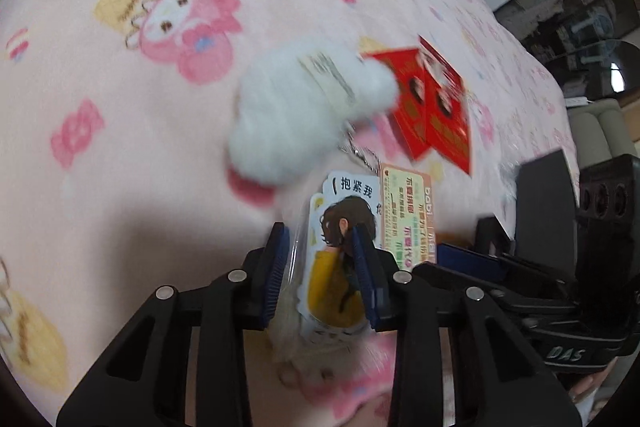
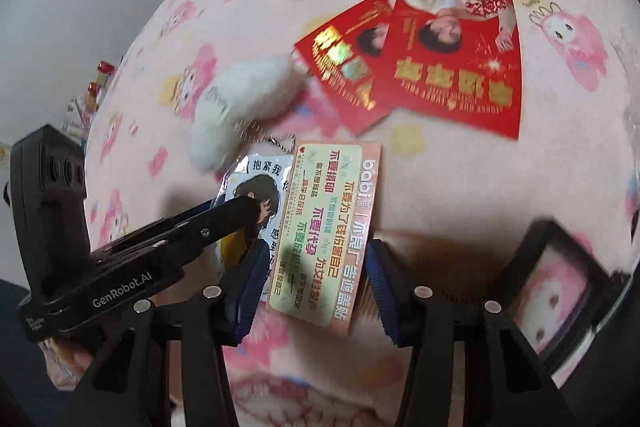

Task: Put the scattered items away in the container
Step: 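Grasp the packaged card printed with a girl with the left tool, then carry the held card package over the black box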

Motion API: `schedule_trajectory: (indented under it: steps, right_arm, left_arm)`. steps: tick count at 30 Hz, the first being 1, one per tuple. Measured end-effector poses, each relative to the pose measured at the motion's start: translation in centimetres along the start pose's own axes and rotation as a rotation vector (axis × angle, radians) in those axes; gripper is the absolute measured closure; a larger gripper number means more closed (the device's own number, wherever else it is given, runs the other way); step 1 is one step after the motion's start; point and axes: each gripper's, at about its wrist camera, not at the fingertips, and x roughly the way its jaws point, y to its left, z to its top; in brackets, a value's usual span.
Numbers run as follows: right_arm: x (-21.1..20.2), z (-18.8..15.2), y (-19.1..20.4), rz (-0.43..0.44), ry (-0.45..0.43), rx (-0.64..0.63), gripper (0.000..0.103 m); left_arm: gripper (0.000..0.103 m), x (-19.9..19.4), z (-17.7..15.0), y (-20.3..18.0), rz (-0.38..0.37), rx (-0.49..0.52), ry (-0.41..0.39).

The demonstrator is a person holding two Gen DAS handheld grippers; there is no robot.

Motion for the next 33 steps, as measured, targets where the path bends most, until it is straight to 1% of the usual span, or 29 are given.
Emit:
schedule_trajectory:
  steps: [1,2,4,5,7,8,10,11,12,15,18,22,25,26,28,31,33]
  right_arm:
    - [-0.1,-0.5,0.2,-0.011,0.007,-0.012,0.057]
    - [-0.2,-1.1,0.3,-0.010,0.016,-0.019,0.057]
    - [-0.5,-1.9,0.3,0.004,0.018,-0.021,0.057]
    - [-0.5,-2.0,0.2,0.001,0.015,-0.015,0.057]
    - [0.1,-1.5,-0.3,-0.008,0.022,-0.001,0.057]
    - [0.7,-1.2,-0.2,-0.005,0.038,-0.002,0.057]
    - [1.9,-0.5,0.1,-0.013,0.073,-0.019,0.057]
    - [1.7,-0.4,0.2,-0.017,0.067,-0.024,0.057]
    - [1.4,-0.5,0.3,-0.006,0.058,-0.028,0.061]
    - [0.0,-1.1,0.3,0.029,0.030,-0.008,0.062]
    - [-2.2,-1.9,0.0,0.036,-0.021,0.024,0.062]
    - [-6.8,-3.1,-0.3,0.062,-0.118,0.051,0.062]
    - [-10.6,-5.1,-0.8,0.031,-0.204,0.059,0.062]
    - [-12.1,-5.9,-1.4,0.022,-0.235,0.071,0.062]
    - [-15.1,-7.6,-3.1,0.037,-0.287,0.123,0.062]
    - [-17.6,-10.5,-4.9,0.036,-0.325,0.168,0.062]
    - [-19.0,-11.7,-6.3,0.031,-0.343,0.191,0.062]
  left_arm:
    - [0.070,-0.2,-0.5,0.0,-0.030,0.009,0.015]
    - [0.068,-0.5,-1.0,0.0,-0.040,0.017,0.024]
    - [0.067,-0.9,-1.5,0.1,-0.022,0.022,0.014]
    - [0.067,-0.8,-1.4,0.5,-0.023,0.009,0.015]
    - [0.068,-0.2,-1.1,1.3,-0.025,-0.032,0.036]
    - [0.068,0.0,-1.0,1.3,-0.029,-0.036,0.043]
    - [0.069,-0.4,-1.4,0.6,-0.015,-0.012,0.034]
    - [0.073,-0.8,-1.8,-0.1,-0.015,0.013,0.026]
    - [0.073,-1.1,-2.1,-0.5,-0.024,0.022,0.027]
    - [0.073,-2.4,-2.8,-1.7,-0.001,0.049,0.005]
    - [0.074,-4.0,-3.4,-3.2,-0.021,0.075,-0.010]
    - [0.074,-6.7,-4.3,-7.2,-0.048,0.154,-0.038]
    - [0.077,-8.2,-5.1,-11.0,-0.071,0.241,-0.045]
    - [0.077,-8.7,-5.5,-12.5,-0.068,0.268,-0.055]
    - [0.077,-9.3,-6.2,-15.0,-0.072,0.308,-0.069]
    - [0.078,-9.8,-7.4,-18.7,-0.116,0.363,-0.068]
    - [0.078,-9.5,-8.3,-21.0,-0.141,0.394,-0.059]
